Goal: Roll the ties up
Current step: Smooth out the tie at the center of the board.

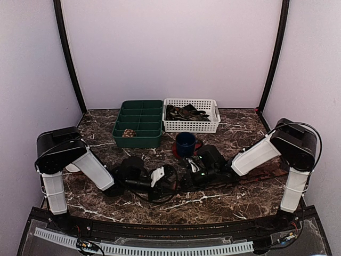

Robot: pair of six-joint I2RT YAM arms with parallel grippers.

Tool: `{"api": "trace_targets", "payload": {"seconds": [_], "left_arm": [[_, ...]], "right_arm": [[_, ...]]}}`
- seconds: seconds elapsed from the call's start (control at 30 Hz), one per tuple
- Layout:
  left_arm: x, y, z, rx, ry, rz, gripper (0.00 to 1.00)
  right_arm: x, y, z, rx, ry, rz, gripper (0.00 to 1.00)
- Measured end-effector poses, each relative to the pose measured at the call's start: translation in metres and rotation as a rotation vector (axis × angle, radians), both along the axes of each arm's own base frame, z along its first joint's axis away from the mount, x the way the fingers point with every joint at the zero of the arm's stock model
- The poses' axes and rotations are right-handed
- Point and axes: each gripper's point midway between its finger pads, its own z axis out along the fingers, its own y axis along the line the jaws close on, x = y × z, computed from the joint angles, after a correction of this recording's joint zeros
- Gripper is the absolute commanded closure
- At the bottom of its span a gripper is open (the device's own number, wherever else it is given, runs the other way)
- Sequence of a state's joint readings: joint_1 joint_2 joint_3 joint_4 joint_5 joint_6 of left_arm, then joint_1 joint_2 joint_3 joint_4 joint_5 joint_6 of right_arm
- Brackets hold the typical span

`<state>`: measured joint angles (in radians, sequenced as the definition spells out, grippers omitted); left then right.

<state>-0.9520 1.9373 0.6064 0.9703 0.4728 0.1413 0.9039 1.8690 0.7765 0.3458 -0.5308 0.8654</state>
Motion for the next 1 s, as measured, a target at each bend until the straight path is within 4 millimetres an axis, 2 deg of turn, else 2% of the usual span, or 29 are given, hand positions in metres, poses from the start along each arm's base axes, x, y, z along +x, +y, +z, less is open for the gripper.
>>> {"api": "trace_targets", "payload": {"seconds": [0.17, 0.37, 0.53, 0.67, 0.8, 0.93, 1.0], "left_arm": [[0.0, 0.005, -0.011, 0.049, 0.015, 0.016, 0.75], [0.002, 0.007, -0.014, 0.063, 0.011, 0.026, 0.75], [0.002, 0.007, -0.014, 0.068, 0.011, 0.025, 0.75], [0.002, 0.006, -0.014, 0.072, 0.014, 0.024, 0.75], [0.002, 0.006, -0.014, 0.073, 0.015, 0.023, 0.74], [0.002, 0.006, -0.014, 0.072, 0.017, 0.021, 0.74], [0.002, 0.006, -0.014, 0.072, 0.017, 0.02, 0.73]], "right_arm": [[-0.002, -0.008, 0.003, -0.001, -0.004, -0.006, 0.83], [0.002, -0.035, 0.014, -0.015, -0.005, -0.044, 0.61], [0.007, -0.04, 0.033, 0.011, -0.032, -0.049, 0.56], [0.006, -0.031, 0.046, 0.043, -0.037, -0.022, 0.57], [0.006, -0.013, 0.055, 0.066, -0.05, 0.021, 0.64], [0.004, -0.004, 0.045, 0.045, -0.041, 0.05, 0.8], [0.004, -0.004, 0.035, 0.021, -0.028, 0.054, 0.92]]}}
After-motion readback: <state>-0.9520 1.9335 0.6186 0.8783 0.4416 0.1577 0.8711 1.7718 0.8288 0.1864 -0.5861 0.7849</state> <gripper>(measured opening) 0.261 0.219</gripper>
